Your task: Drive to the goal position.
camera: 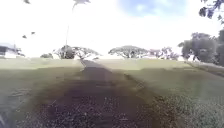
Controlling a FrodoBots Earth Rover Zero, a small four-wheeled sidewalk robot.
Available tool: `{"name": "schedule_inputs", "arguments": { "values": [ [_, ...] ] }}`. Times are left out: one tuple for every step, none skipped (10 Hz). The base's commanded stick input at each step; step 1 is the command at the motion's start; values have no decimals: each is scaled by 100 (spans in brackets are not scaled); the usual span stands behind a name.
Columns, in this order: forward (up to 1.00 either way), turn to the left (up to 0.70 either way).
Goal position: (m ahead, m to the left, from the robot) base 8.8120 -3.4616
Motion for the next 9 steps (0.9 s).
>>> {"name": "schedule_inputs", "arguments": {
  "values": [
    [50,0],
    [50,0],
    [50,0],
    [50,0],
    [50,0],
    [50,37],
    [50,50],
    [50,50],
    [50,50]
  ]
}}
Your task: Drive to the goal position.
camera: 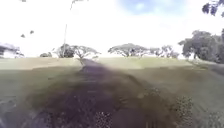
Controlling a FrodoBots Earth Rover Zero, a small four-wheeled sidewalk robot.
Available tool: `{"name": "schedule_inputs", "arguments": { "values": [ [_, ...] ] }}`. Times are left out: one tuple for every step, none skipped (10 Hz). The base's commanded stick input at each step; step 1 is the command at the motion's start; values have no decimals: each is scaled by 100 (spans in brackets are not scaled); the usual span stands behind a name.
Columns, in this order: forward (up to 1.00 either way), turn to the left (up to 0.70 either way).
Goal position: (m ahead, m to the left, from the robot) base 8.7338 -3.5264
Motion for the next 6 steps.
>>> {"name": "schedule_inputs", "arguments": {
  "values": [
    [50,50],
    [50,50],
    [50,0],
    [50,0],
    [50,0],
    [50,0]
  ]
}}
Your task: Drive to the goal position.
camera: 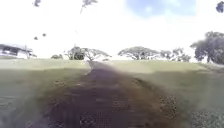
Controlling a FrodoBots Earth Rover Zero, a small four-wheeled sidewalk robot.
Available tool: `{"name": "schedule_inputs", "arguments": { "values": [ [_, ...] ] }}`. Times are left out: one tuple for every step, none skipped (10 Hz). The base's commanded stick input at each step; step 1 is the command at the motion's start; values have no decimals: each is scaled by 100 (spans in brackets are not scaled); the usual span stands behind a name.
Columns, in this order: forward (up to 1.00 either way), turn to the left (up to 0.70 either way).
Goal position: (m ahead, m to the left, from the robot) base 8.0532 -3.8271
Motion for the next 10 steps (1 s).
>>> {"name": "schedule_inputs", "arguments": {
  "values": [
    [50,0],
    [50,0],
    [50,0],
    [50,0],
    [50,0],
    [50,0],
    [50,0],
    [50,0],
    [50,0],
    [50,2]
  ]
}}
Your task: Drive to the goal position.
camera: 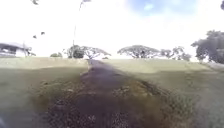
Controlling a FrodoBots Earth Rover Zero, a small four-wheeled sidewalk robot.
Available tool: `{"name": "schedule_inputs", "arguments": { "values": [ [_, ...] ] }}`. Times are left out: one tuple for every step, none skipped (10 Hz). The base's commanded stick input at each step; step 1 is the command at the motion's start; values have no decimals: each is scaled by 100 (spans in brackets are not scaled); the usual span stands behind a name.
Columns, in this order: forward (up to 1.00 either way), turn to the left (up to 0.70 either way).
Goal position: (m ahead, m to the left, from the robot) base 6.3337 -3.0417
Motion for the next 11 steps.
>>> {"name": "schedule_inputs", "arguments": {
  "values": [
    [50,50],
    [50,50],
    [50,50],
    [50,50],
    [50,50],
    [50,50],
    [50,50],
    [50,50],
    [50,33],
    [50,0],
    [50,0]
  ]
}}
